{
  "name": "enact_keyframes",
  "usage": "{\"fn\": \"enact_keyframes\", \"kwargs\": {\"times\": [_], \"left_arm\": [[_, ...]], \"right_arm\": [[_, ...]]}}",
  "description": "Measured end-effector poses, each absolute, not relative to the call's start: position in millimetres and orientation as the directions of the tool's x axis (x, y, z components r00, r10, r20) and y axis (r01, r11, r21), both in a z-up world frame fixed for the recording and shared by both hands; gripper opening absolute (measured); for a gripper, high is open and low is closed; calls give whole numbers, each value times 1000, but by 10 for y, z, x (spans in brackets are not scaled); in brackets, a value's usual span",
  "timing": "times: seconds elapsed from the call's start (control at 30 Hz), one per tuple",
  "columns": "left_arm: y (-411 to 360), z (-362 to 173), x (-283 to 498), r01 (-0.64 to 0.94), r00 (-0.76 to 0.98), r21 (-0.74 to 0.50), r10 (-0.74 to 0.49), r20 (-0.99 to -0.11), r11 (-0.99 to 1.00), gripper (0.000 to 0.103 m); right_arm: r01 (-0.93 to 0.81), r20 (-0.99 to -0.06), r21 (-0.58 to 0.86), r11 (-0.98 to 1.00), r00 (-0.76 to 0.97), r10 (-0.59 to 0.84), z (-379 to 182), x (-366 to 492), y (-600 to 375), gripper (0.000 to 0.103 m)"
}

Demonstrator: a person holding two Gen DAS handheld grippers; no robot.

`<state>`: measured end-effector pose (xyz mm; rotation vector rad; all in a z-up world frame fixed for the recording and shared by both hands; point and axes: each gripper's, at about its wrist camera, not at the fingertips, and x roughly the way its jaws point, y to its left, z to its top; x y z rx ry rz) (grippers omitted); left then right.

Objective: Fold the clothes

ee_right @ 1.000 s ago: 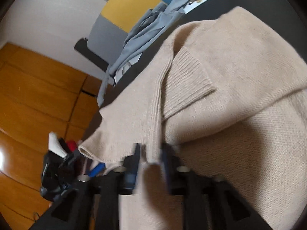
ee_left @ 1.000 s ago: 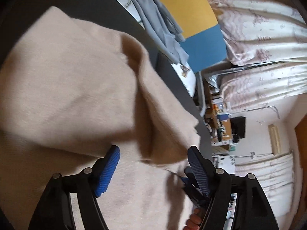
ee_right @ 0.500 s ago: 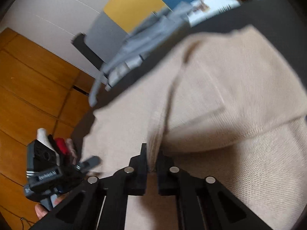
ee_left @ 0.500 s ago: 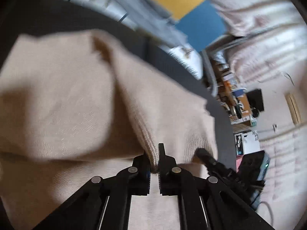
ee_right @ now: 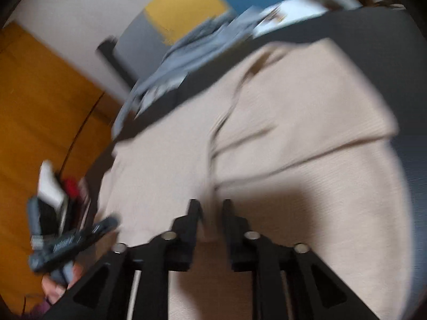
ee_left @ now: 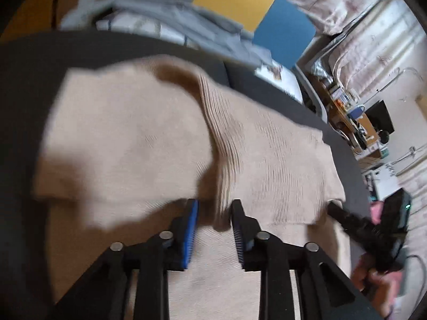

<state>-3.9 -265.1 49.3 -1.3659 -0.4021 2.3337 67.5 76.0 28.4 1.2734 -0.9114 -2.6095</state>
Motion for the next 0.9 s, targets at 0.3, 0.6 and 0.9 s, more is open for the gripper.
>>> {"fn": "enact_keyframes", "kwargs": {"times": [0.3, 0.6, 0.9], "left_arm": [[-2174, 695, -806, -244, -572, -211, 316, -757, -947, 32], [-2207, 138, -1513, -179, -603, 30, 86, -793, -983, 59], [-2307, 168, -1653, -168, -607, 37, 74, -791, -985, 71]], "right_arm": [[-87, -672, 332, -939, -721, -171, 810, -130, 803, 23], [-152, -814, 60, -987, -579, 39, 119, -903, 956, 19], [-269, -798, 83, -960, -594, 98, 85, -781, 1113, 21]]}}
